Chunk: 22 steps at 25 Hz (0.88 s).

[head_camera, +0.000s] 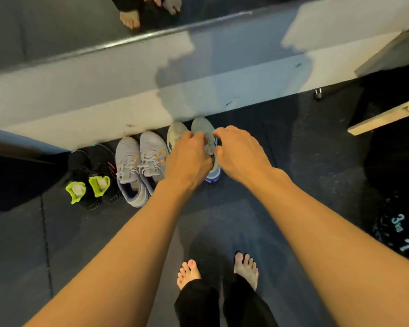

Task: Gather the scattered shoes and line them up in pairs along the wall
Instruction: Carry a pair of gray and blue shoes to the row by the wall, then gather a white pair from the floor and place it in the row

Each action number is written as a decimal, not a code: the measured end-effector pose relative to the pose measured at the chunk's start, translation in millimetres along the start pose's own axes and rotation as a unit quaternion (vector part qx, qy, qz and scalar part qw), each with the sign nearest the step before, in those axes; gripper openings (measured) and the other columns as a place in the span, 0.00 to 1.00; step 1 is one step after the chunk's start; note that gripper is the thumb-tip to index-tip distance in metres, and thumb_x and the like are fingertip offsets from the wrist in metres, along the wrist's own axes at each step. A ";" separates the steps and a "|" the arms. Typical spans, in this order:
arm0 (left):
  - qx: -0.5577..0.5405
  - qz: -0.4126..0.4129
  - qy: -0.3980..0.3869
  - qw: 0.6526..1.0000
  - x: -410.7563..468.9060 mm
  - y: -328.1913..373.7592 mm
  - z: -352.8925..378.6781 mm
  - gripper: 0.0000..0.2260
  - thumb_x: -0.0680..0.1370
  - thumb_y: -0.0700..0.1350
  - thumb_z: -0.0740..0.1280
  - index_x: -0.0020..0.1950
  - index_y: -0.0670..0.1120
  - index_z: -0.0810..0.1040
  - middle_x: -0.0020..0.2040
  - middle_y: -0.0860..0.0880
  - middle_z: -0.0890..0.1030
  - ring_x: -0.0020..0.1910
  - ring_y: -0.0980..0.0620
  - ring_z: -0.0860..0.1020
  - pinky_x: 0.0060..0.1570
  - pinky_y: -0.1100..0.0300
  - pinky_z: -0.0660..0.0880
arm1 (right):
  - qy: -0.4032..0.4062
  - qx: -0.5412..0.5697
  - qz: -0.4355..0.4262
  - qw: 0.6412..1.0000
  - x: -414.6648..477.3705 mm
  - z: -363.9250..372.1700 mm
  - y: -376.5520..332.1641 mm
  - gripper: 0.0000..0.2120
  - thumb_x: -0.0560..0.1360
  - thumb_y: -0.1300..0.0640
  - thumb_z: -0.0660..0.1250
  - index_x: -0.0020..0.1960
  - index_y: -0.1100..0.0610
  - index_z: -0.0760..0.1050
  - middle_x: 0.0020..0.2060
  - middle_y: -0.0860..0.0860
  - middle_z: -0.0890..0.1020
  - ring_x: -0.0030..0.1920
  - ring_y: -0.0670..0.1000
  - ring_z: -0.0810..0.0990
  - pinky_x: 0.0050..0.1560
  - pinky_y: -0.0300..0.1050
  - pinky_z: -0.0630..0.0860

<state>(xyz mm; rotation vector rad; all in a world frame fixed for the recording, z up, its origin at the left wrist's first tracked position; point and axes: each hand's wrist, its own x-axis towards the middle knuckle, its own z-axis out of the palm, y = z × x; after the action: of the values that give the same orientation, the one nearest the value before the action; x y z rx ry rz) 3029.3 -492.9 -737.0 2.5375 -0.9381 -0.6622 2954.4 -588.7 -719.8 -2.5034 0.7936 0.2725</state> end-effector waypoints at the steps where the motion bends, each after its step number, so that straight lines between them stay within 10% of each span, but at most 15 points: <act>1: 0.012 0.021 0.010 1.000 -13.1 30.6 -40.1 0.14 0.74 0.42 0.62 0.60 0.44 0.74 0.57 0.42 0.73 0.54 0.39 0.74 0.48 0.49 0.72 | 0.020 0.004 0.006 1.000 -18.3 -44.7 -6.4 0.14 0.77 0.58 0.62 0.63 0.56 0.73 0.58 0.55 0.76 0.57 0.59 0.75 0.50 0.55 0.75; 12: 0.043 0.304 0.175 0.936 -194.1 301.8 -424.8 0.11 0.77 0.46 0.63 0.58 0.48 0.76 0.56 0.45 0.76 0.56 0.42 0.75 0.54 0.47 0.73 | 0.312 0.038 0.005 0.949 -279.5 -457.3 -142.8 0.12 0.78 0.52 0.62 0.55 0.56 0.78 0.52 0.54 0.82 0.54 0.58 0.78 0.53 0.55 0.75; 22: 0.003 0.595 0.125 0.794 -356.6 495.8 -462.4 0.10 0.78 0.47 0.64 0.58 0.49 0.77 0.57 0.43 0.76 0.58 0.41 0.75 0.56 0.45 0.73 | 0.511 -0.026 0.215 0.832 -529.1 -555.4 -147.2 0.14 0.78 0.51 0.62 0.62 0.51 0.76 0.54 0.51 0.82 0.56 0.56 0.79 0.56 0.53 0.75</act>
<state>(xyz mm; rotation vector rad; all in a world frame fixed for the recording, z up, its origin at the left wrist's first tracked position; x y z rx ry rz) 2784.9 -531.8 -12.0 1.4325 -2.0384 0.0846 2633.5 -513.3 -11.7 -2.3681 1.7566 -1.0134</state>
